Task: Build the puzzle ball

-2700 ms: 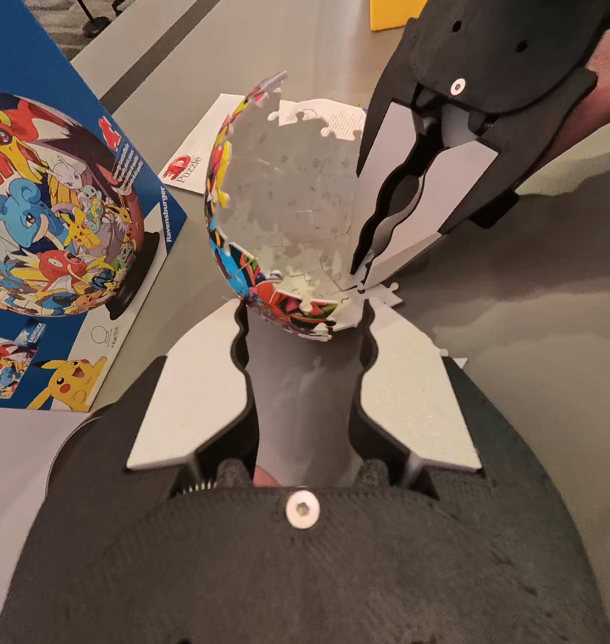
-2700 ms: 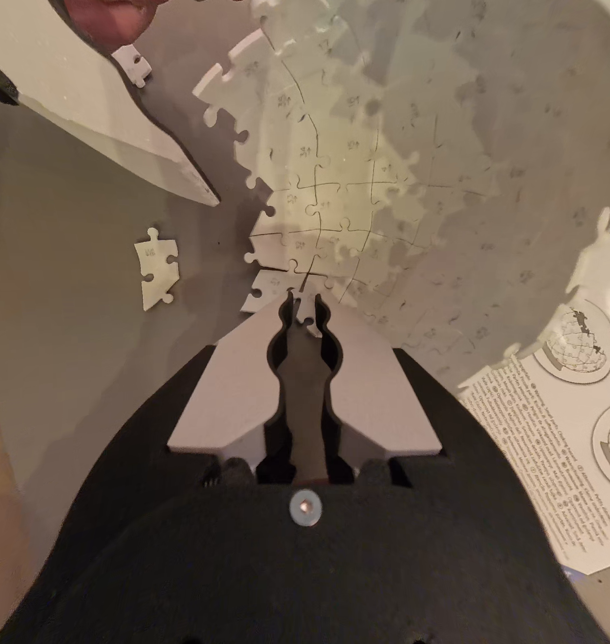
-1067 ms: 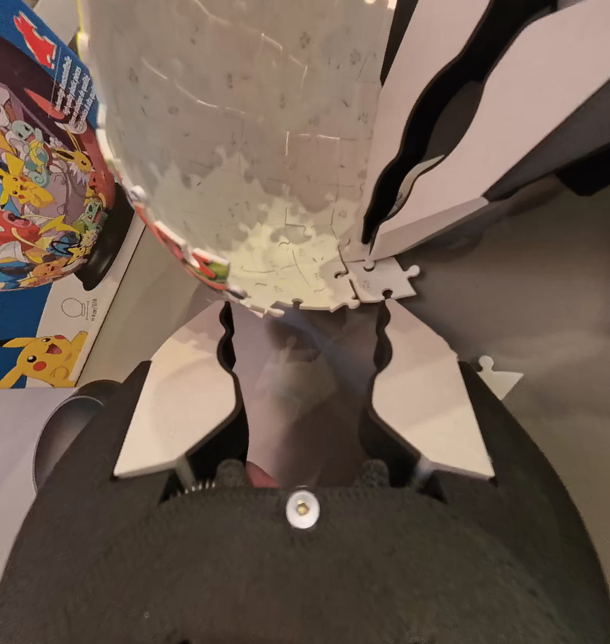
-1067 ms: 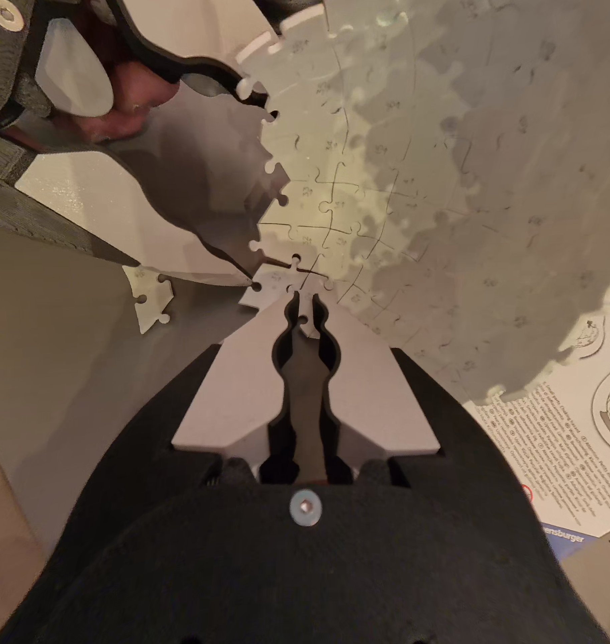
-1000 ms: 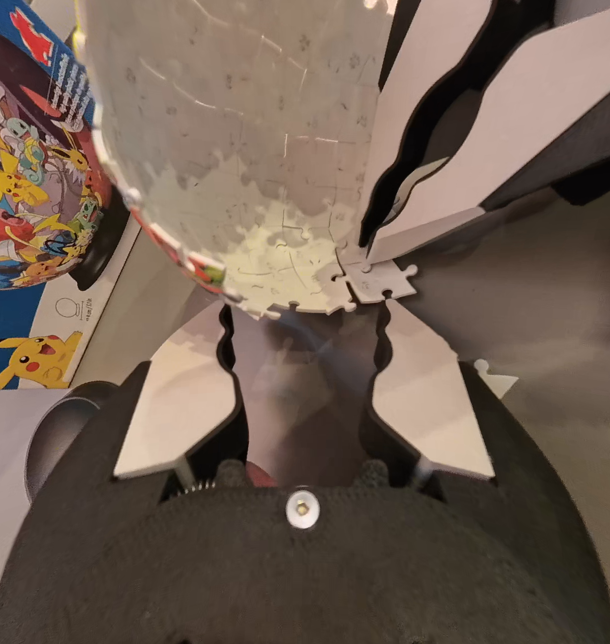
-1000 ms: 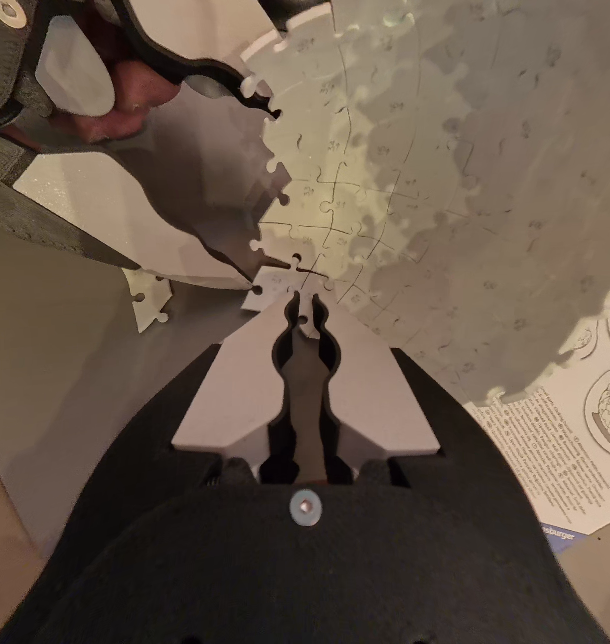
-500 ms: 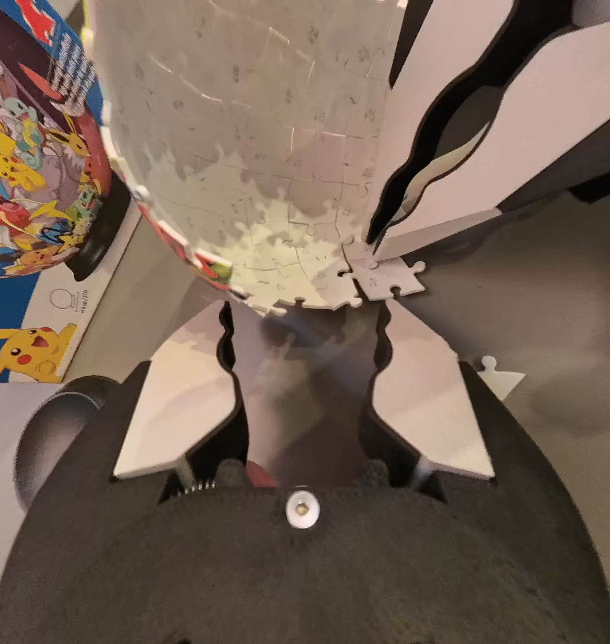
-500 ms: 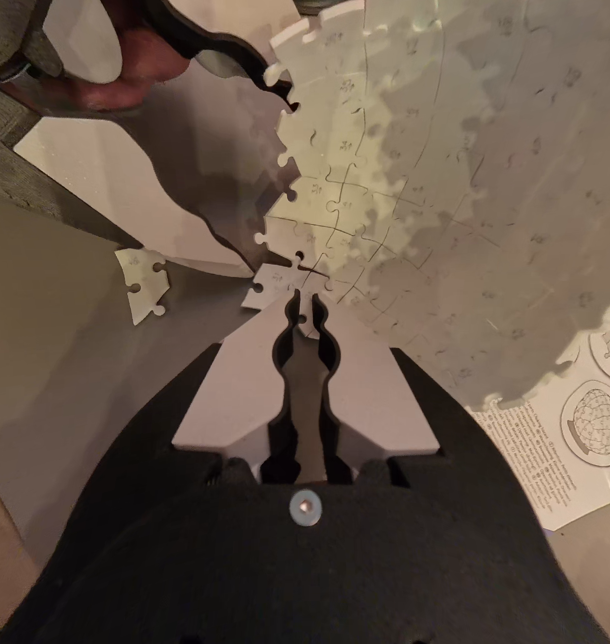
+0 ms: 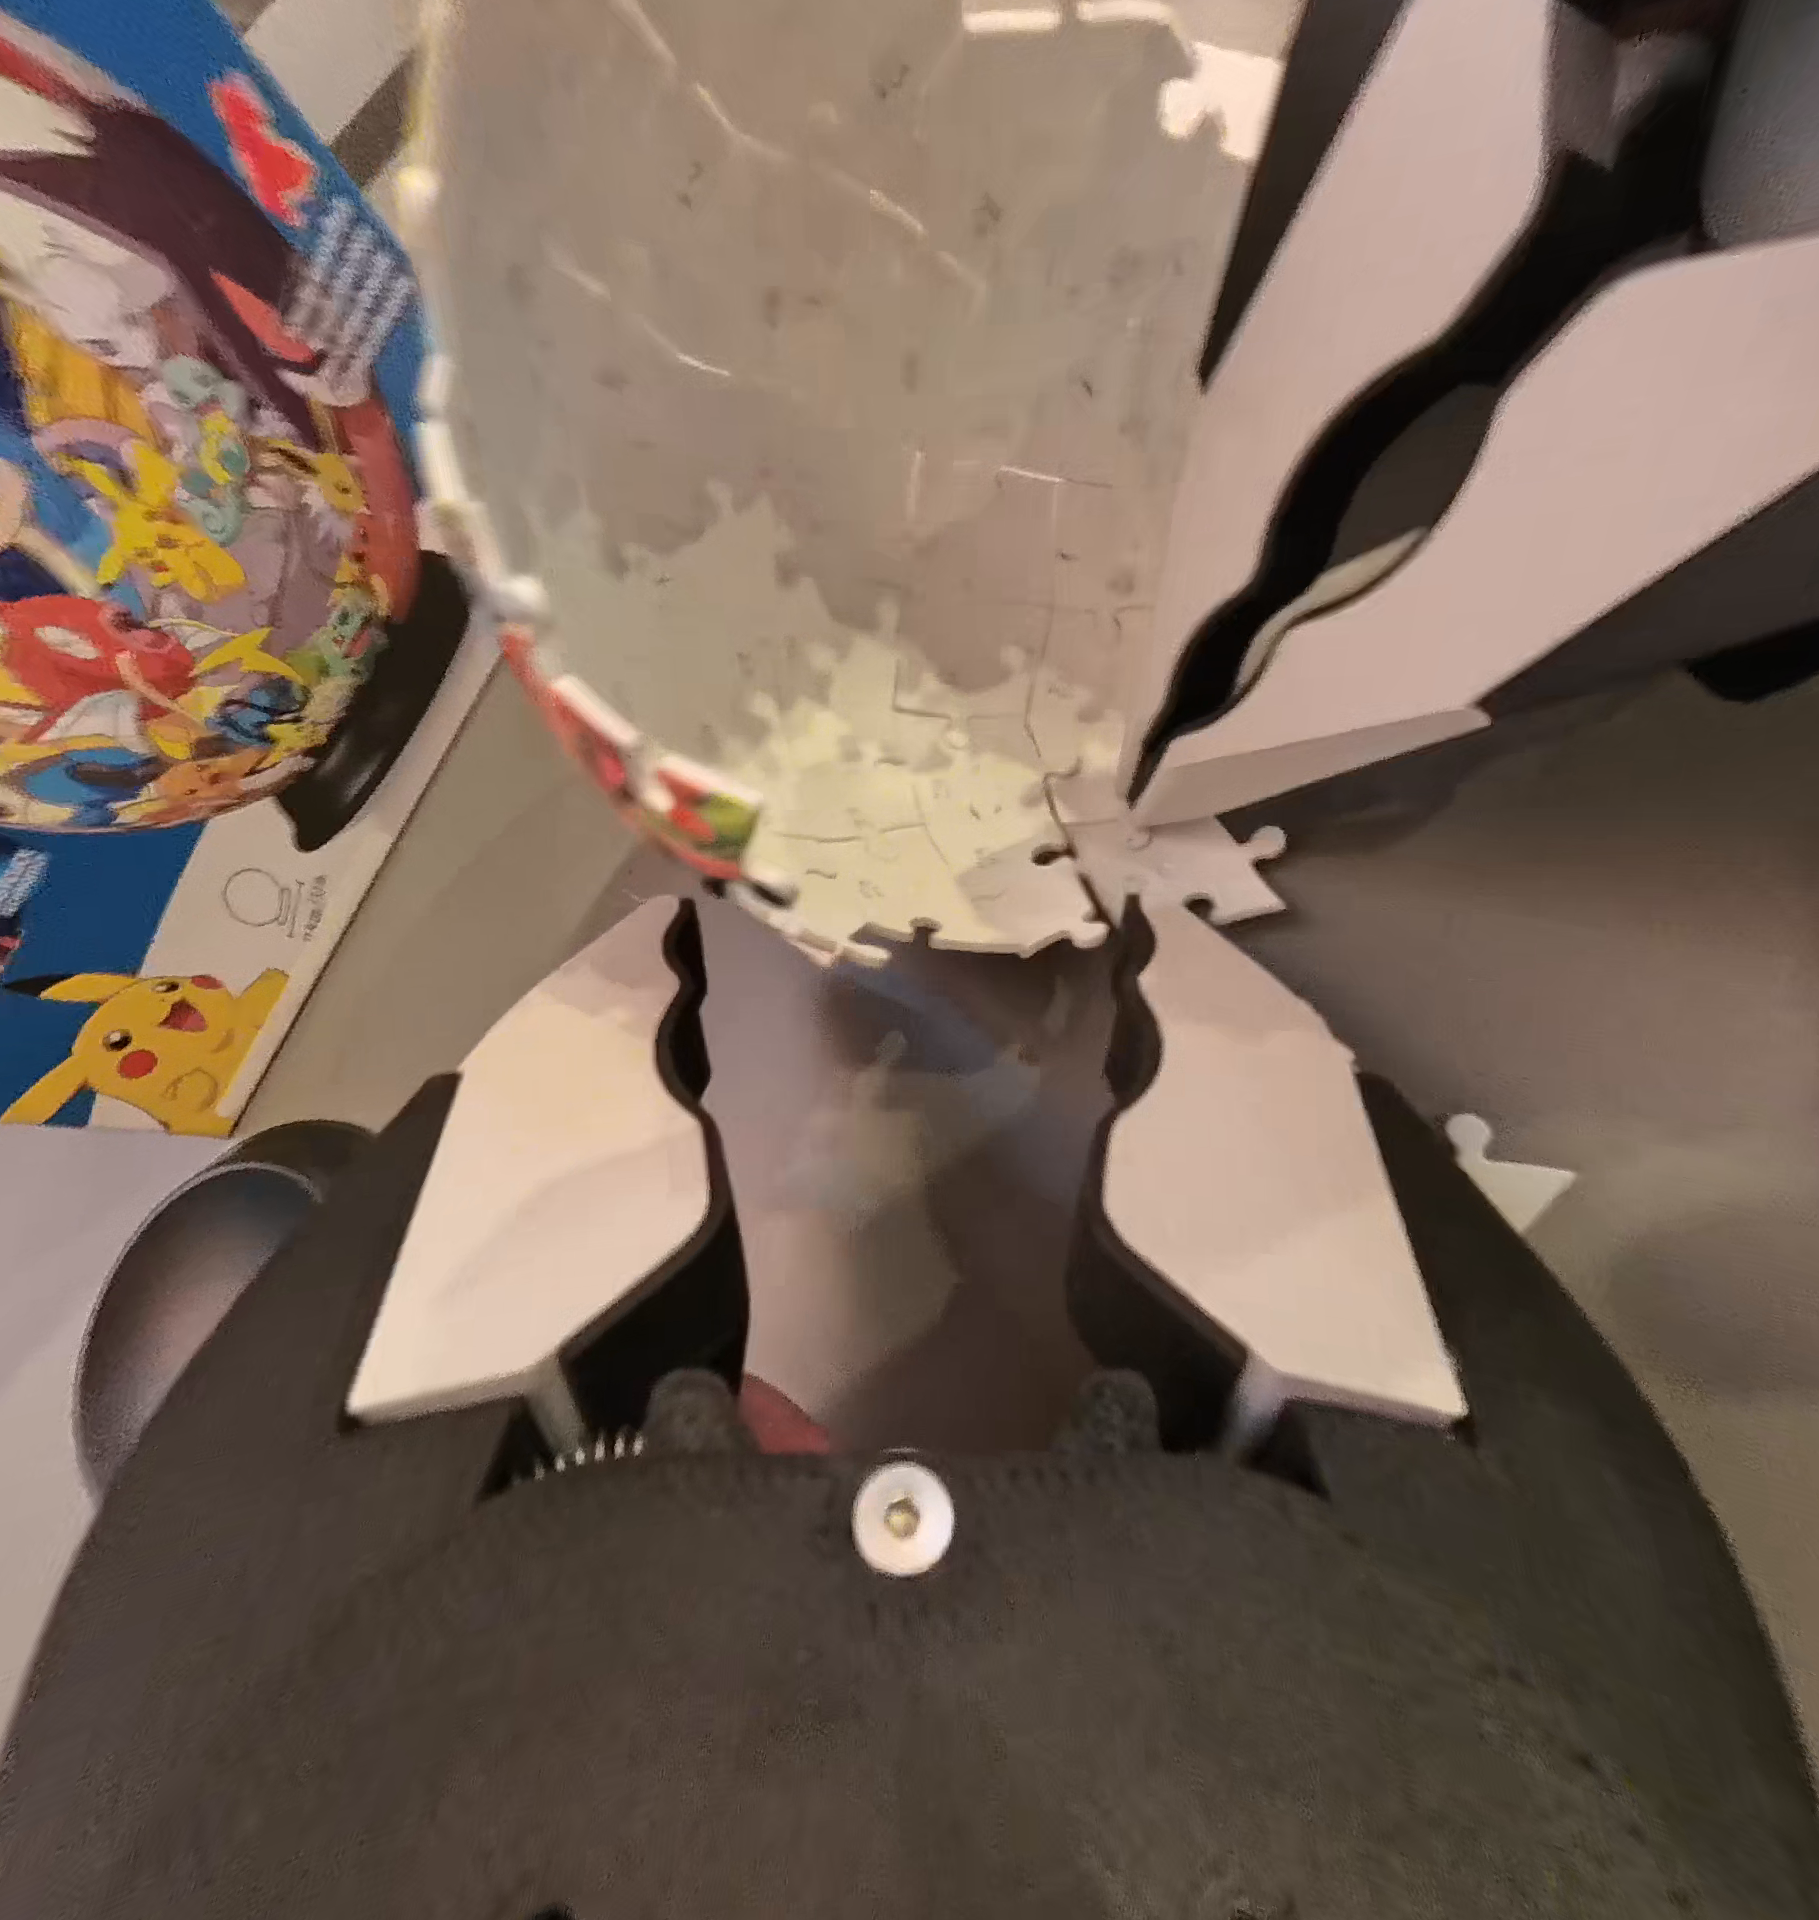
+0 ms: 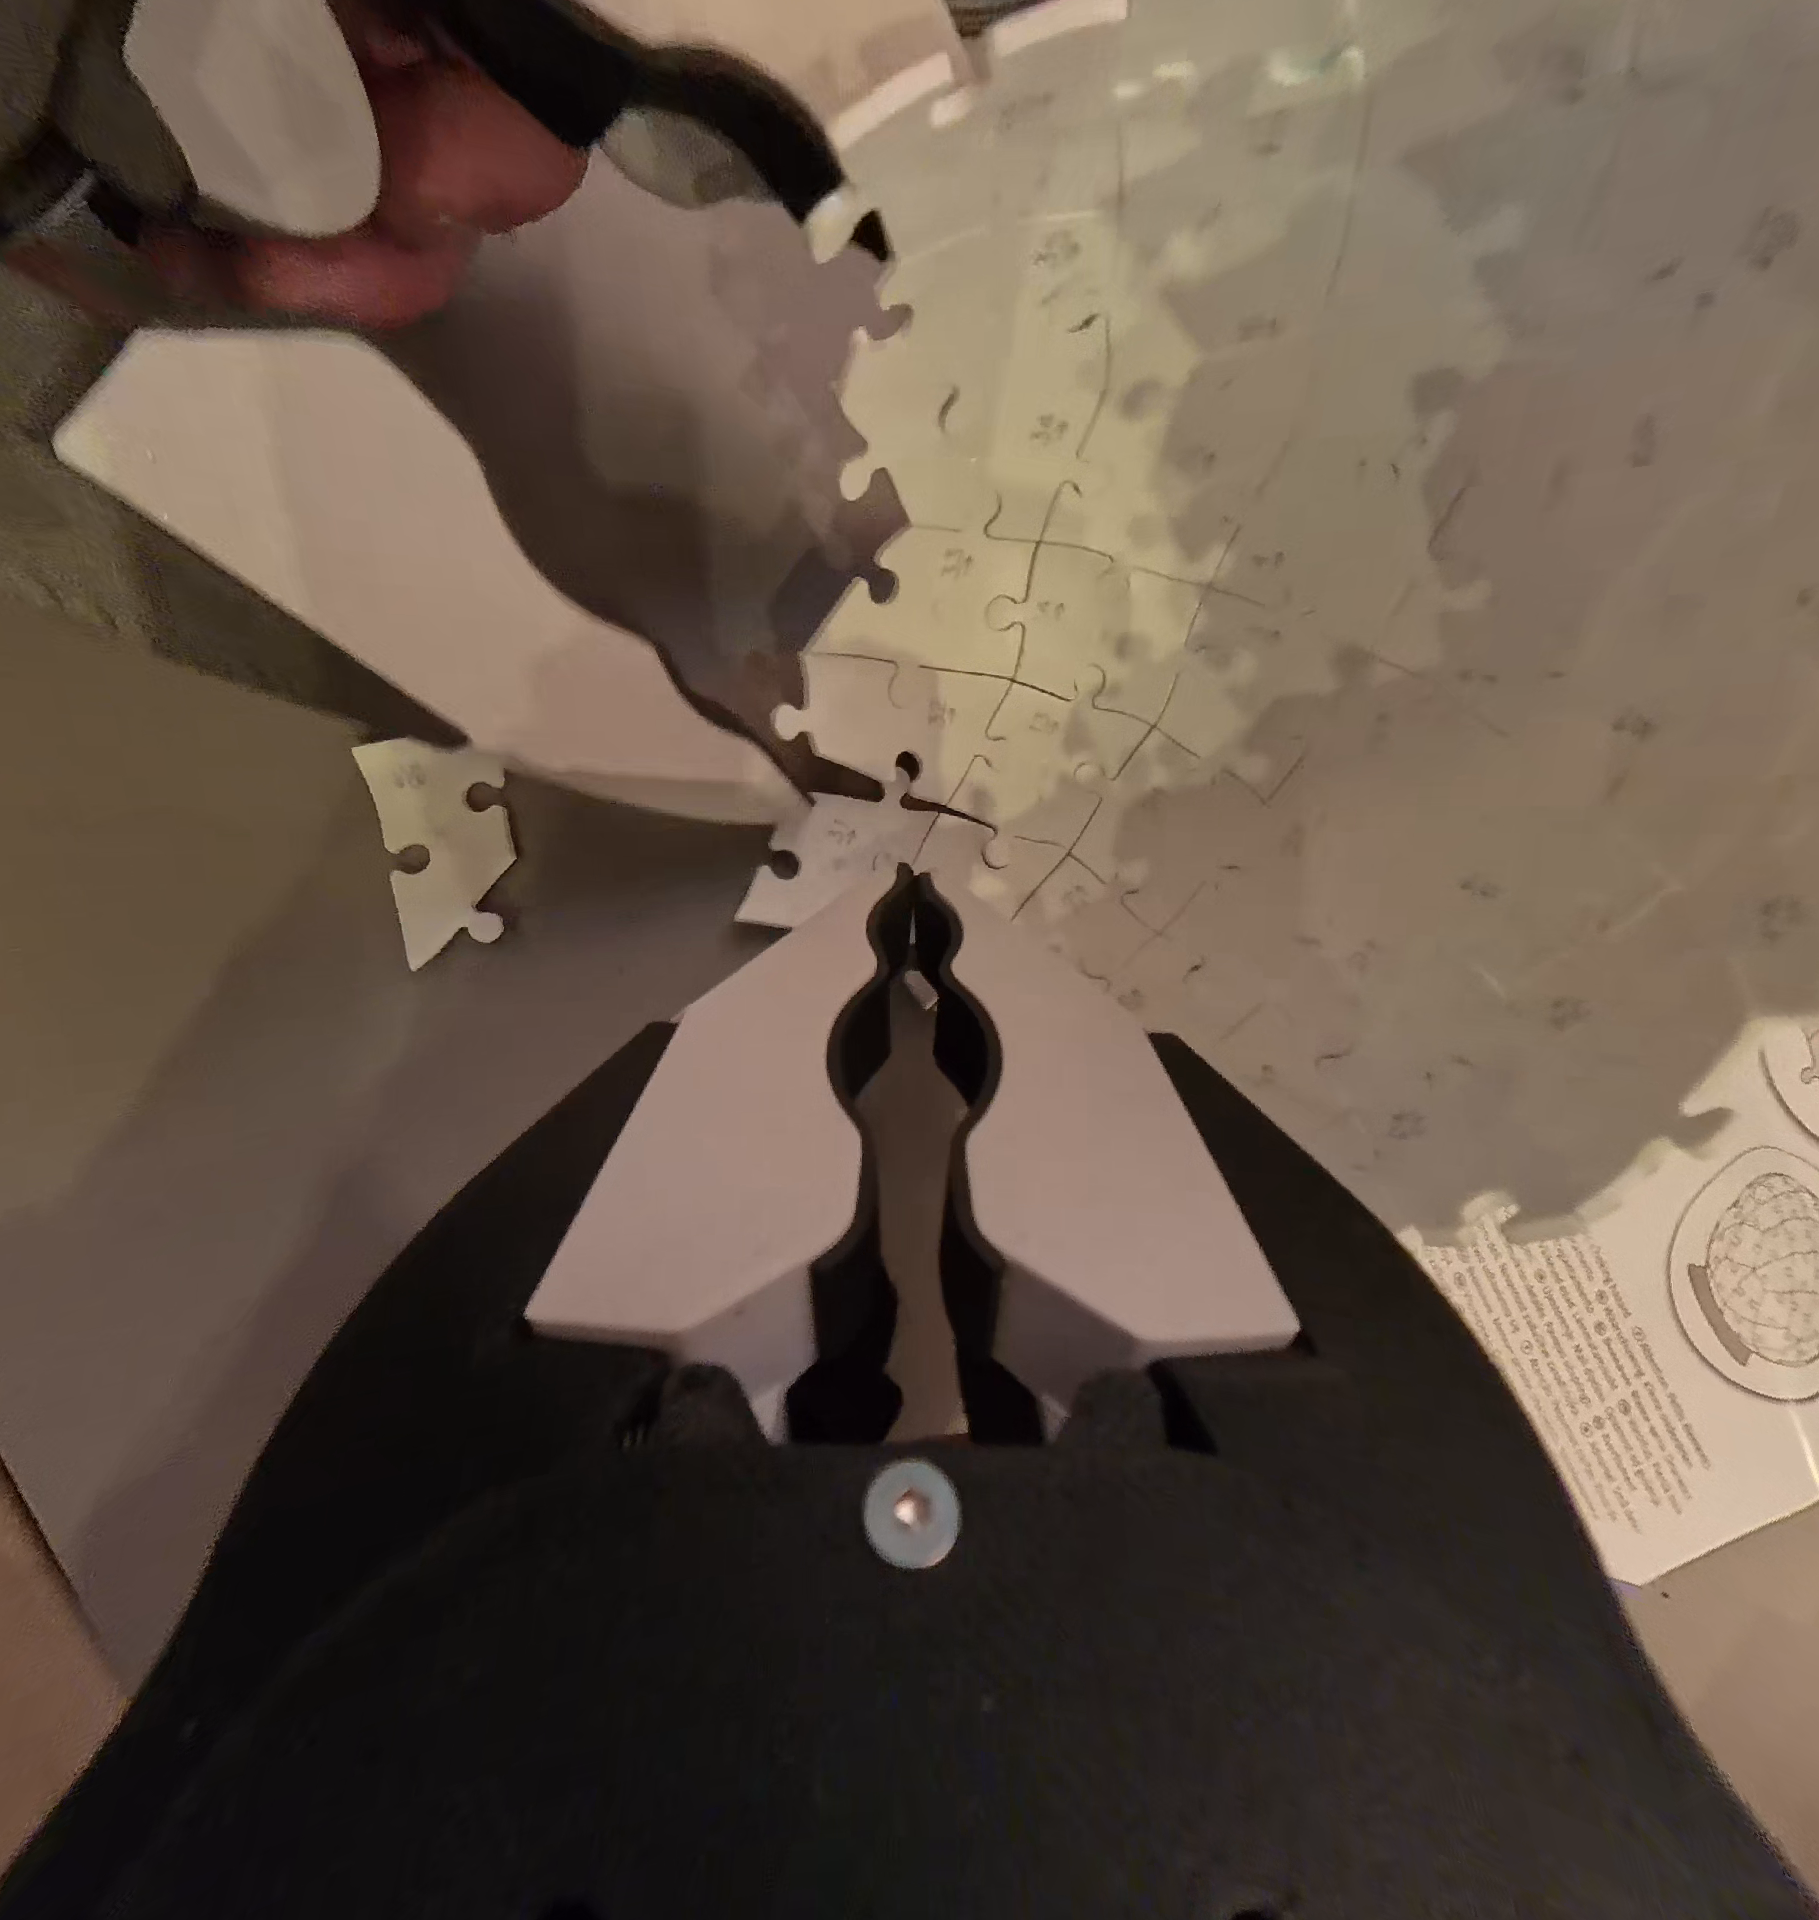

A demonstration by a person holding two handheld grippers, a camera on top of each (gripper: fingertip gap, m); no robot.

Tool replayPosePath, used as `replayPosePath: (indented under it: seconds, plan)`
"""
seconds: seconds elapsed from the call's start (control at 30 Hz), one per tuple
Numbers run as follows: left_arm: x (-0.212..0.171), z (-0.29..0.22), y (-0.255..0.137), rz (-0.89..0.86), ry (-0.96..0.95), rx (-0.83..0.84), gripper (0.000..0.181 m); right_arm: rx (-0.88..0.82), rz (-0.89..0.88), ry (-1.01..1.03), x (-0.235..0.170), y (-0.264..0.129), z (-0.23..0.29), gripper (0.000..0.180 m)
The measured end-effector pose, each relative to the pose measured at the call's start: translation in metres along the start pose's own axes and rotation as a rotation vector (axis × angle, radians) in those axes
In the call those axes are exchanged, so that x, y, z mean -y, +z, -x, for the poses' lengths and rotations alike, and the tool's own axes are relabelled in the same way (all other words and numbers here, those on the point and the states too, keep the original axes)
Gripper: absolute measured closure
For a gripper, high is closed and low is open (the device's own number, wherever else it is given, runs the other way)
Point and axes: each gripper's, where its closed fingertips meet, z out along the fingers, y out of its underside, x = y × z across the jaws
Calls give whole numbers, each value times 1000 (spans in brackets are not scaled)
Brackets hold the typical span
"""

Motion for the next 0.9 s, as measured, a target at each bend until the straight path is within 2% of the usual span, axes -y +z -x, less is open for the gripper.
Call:
replayPosePath:
  seconds: [0.1,0.3,0.4,0.57,0.9]
  plan:
    - [1,-6,2,13,47,10,105,15,14,6,0,0,0,180]
    - [2,2,-7,-16,-48,-15,103,9,24,-5,0,0,0,180]
    - [2,7,-5,-31,-161,-32,106,11,22,0,0,1,-1,180]
    - [2,12,-2,-22,-196,-1,111,4,21,-1,0,1,-1,180]
    - [-6,5,7,69,-135,32,117,1,16,5,1,1,0,180]
